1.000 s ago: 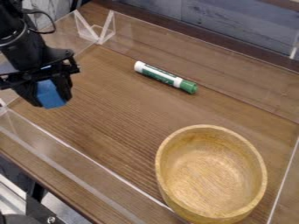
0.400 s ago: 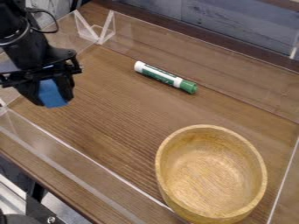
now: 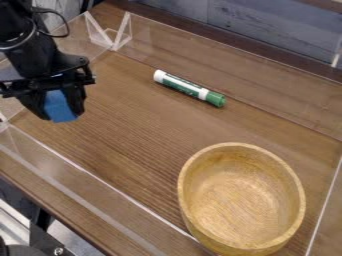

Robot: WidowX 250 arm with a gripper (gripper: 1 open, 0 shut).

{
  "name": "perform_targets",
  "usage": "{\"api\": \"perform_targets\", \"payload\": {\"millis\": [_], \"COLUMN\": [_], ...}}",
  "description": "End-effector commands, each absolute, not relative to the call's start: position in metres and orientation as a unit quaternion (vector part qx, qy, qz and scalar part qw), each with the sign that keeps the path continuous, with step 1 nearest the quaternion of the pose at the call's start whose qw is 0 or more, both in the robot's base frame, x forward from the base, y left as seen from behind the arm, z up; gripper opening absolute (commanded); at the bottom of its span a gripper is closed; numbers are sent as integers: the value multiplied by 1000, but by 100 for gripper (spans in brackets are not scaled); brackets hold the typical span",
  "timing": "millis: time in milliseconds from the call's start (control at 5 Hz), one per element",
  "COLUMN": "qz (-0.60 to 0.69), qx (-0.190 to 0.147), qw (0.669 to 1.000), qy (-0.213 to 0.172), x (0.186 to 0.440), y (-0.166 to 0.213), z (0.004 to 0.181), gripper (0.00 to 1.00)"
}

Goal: Put the blue block in the brown bowl

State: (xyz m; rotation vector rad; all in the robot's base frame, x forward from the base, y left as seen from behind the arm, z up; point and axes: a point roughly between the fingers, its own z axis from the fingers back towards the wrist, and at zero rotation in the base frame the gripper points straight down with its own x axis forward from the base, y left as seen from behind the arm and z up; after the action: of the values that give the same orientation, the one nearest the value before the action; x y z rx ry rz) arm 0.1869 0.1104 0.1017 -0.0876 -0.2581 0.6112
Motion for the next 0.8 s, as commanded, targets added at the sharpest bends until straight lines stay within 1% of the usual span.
{"api": "perform_targets", "payload": {"millis": [0, 400, 600], "qz": [286, 263, 249], "qx": [-28, -19, -19], "qw": [945, 952, 955], "qy": [-154, -158, -158], "x": [197, 206, 215], "y": [111, 100, 87], "z": [120, 126, 132], "gripper": [0, 0, 0]}}
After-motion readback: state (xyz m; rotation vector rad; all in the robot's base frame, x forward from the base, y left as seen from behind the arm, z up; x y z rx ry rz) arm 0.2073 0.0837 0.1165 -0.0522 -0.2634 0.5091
